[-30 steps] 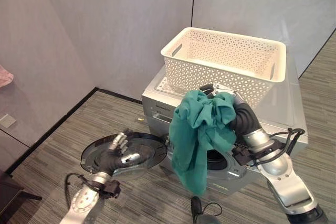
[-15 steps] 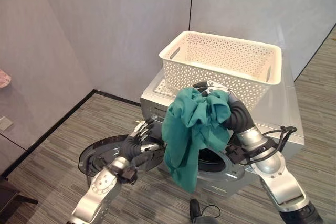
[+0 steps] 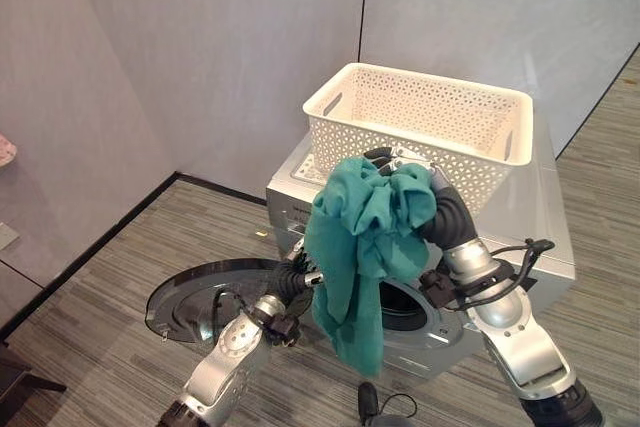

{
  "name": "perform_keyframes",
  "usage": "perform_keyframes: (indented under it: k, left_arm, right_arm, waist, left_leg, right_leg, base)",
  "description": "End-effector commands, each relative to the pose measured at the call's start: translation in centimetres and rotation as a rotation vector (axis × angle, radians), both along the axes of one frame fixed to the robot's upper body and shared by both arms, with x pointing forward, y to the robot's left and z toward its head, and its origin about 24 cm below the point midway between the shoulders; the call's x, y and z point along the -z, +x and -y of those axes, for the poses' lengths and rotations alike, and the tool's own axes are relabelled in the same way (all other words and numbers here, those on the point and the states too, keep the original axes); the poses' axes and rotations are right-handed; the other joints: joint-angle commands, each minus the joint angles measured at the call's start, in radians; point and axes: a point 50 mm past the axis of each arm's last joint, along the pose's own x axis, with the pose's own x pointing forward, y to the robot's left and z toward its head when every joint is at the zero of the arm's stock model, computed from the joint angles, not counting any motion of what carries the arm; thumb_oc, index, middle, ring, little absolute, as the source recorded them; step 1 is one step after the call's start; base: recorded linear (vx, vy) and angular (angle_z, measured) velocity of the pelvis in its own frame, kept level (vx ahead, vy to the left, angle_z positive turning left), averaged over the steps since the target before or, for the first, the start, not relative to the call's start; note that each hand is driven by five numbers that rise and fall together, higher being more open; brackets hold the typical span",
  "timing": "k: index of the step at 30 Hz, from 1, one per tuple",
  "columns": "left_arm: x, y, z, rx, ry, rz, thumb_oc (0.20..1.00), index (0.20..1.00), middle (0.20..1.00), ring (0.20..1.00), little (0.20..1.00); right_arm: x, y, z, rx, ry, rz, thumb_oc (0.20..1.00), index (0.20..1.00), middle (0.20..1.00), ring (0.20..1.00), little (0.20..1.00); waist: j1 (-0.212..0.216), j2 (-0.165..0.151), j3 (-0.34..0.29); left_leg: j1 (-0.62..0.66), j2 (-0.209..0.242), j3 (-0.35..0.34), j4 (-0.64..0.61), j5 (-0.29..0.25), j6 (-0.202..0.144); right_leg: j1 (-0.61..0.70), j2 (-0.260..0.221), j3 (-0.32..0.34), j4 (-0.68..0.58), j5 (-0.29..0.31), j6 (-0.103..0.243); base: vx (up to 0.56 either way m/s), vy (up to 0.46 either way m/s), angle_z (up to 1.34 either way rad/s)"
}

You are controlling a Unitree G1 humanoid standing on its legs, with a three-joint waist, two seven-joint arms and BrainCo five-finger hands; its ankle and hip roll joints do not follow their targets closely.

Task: Grab the laundry basket,head to the washer,open it,put in the laundry and shut it.

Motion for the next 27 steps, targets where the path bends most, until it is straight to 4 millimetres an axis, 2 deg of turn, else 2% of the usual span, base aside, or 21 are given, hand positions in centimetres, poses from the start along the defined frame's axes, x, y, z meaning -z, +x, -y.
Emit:
perform_keyframes:
  k: [1, 9, 12, 27]
  left_arm:
    - [-2.3, 1.5, 1.2, 0.004, -0.09, 0.089, 1.0, 1.0, 1.0, 1.0, 1.0]
    - [-3.7, 2.7, 3.4, 0.013, -0.178, 0.111, 1.0, 1.0, 1.0, 1.0, 1.0]
    - [-4.7, 3.1, 5.0, 0.046, -0.207, 0.132, 1.0, 1.0, 1.0, 1.0, 1.0]
    - [-5.7, 4.0, 6.5, 0.074, -0.313, 0.094, 1.0, 1.0, 1.0, 1.0, 1.0]
  right_arm:
    - [-3.6, -0.5, -0.9, -0.038, 0.078, 0.191, 0.2, 0.2, 0.2, 0.2, 0.2]
    - [-3.0, -0.6, -0.5, 0.0, 0.094, 0.179, 0.2, 0.2, 0.2, 0.2, 0.2]
    - [-2.9, -0.5, -0.4, 0.013, 0.12, 0.171, 0.2, 0.2, 0.2, 0.2, 0.2]
    - [-3.2, -0.5, 0.0, 0.026, 0.154, 0.176, 0.2, 0.2, 0.2, 0.2, 0.2]
  waist:
    - [-0.012, -0.002, 0.017]
    - [-0.033, -0.003, 0.017]
    - [-0.046, -0.005, 0.016]
    - [-0.064, -0.009, 0.007]
  left_leg:
    - [-0.045, 0.031, 0.047, 0.004, -0.047, 0.026]
    - [-0.047, 0.036, 0.054, 0.004, -0.052, 0.023]
    - [-0.044, 0.04, 0.063, 0.004, -0.054, 0.021]
    - [-0.032, 0.047, 0.081, 0.004, -0.063, 0.017]
  right_leg:
    - [0.066, -0.076, 0.024, 0.101, -0.18, 0.076]
    - [0.066, -0.07, 0.029, 0.097, -0.184, 0.076]
    - [0.066, -0.065, 0.034, 0.095, -0.184, 0.076]
    - [0.075, -0.056, 0.041, 0.087, -0.186, 0.076]
  base:
    - [0.0, 0.0, 0.0]
    - [0.0, 0.0, 0.0]
    - [0.01, -0.009, 0.0]
    - [0.0, 0.001, 0.0]
